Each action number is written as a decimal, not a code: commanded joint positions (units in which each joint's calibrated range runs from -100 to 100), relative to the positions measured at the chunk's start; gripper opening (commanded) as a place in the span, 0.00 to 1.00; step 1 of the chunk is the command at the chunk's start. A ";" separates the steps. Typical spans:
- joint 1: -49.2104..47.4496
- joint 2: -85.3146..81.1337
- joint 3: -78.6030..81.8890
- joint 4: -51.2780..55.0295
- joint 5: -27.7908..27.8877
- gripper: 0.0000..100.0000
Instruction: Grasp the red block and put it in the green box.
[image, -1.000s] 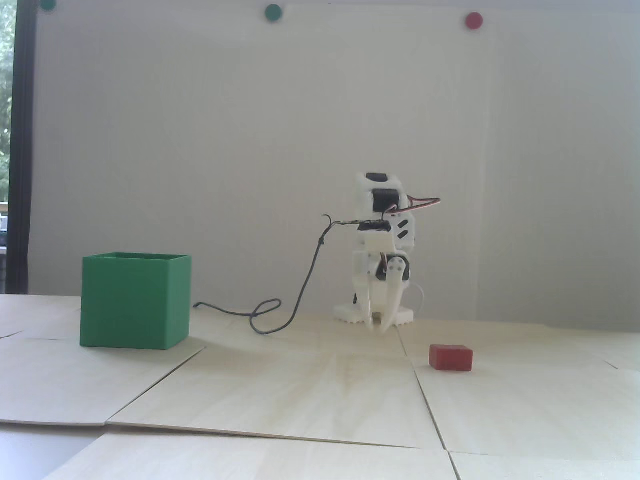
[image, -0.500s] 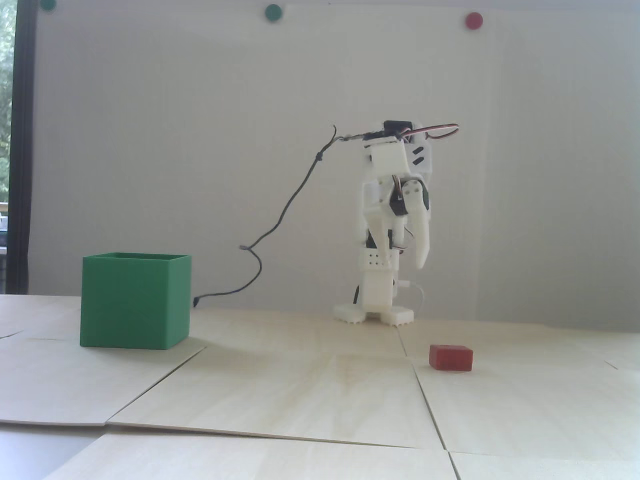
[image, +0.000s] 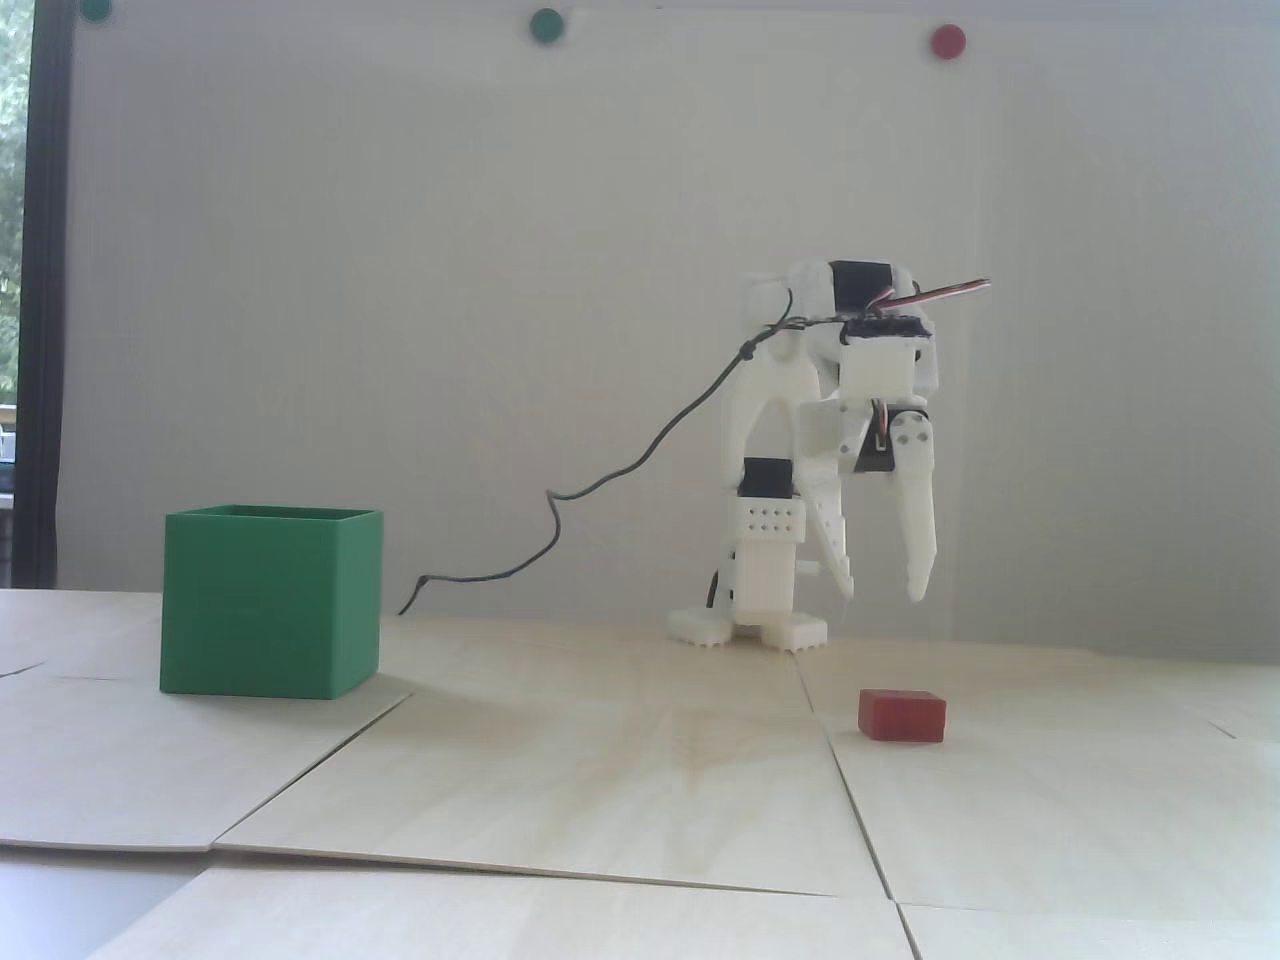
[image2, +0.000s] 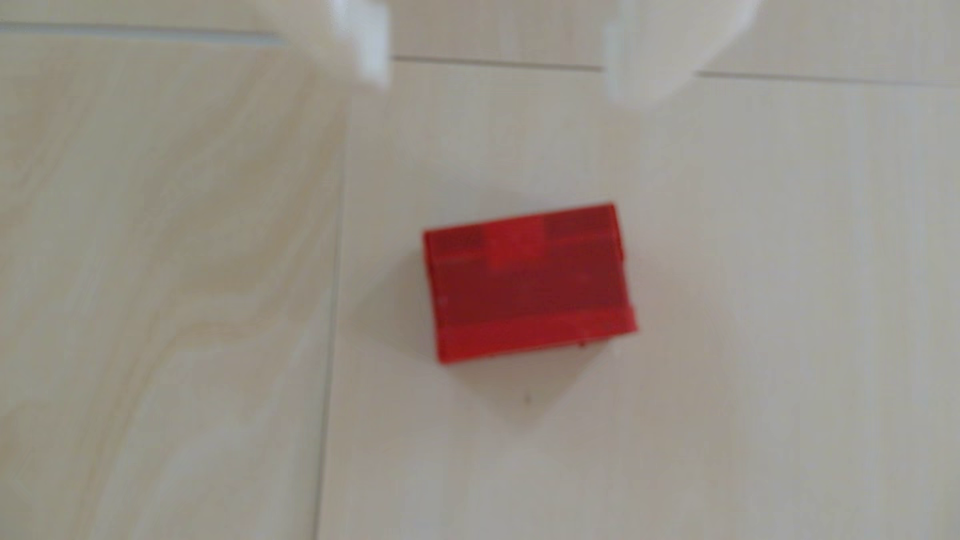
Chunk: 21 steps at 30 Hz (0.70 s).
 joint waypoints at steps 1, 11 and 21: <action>-1.27 1.34 -5.27 -3.95 0.96 0.15; -1.43 8.13 -10.42 -10.19 0.96 0.19; -2.31 11.76 -12.73 -10.36 0.96 0.25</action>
